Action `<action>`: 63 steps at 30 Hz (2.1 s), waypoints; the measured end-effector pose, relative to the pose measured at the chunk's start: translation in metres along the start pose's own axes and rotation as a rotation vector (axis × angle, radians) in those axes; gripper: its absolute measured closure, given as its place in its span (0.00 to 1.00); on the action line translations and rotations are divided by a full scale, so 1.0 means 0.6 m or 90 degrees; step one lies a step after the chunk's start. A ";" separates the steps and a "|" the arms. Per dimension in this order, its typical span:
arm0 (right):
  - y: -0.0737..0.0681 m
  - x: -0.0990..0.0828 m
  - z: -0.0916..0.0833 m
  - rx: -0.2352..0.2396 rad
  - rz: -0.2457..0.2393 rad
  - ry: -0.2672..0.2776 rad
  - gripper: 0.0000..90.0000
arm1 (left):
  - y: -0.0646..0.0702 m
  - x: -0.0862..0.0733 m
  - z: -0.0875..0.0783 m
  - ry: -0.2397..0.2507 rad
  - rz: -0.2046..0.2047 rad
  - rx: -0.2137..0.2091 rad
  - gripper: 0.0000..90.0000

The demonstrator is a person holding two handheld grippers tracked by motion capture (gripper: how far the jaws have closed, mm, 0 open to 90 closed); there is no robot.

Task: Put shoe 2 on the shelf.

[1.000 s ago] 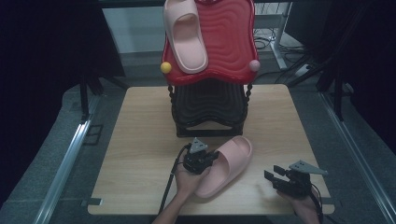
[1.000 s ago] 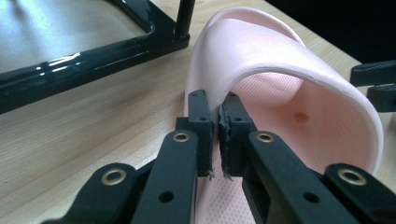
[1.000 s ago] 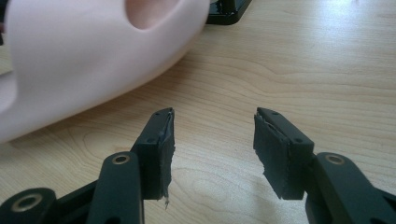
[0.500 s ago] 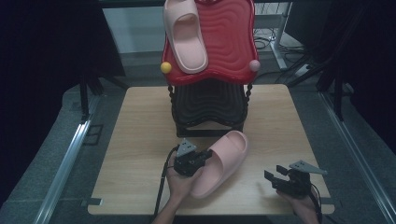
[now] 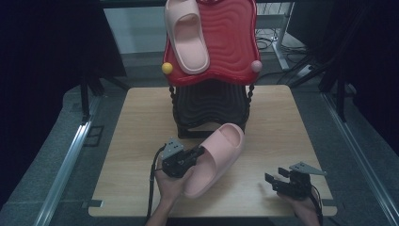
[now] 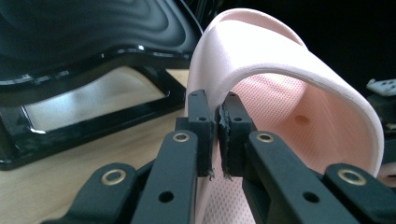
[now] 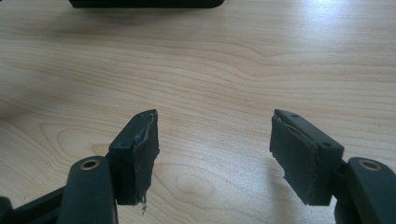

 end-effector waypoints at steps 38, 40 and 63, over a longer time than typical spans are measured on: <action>0.003 -0.005 0.007 -0.009 0.000 -0.016 0.35 | 0.011 0.093 -0.046 0.077 0.024 0.028 0.94; 0.002 -0.005 0.008 -0.008 -0.003 -0.016 0.35 | 0.014 0.105 -0.046 0.086 0.027 0.027 0.94; 0.004 -0.004 0.007 -0.003 0.004 -0.011 0.35 | 0.029 0.243 -0.030 0.170 0.085 0.061 0.94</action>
Point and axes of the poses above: each handheld gripper's, and its own axes: z roughly forward along the jaws, x roughly out of its top, y roughly to its right, the point moved 5 cm from there along z, roughly forward along the jaws, and after that the axes turned 10 degrees about -x, right-handed, at the moved point
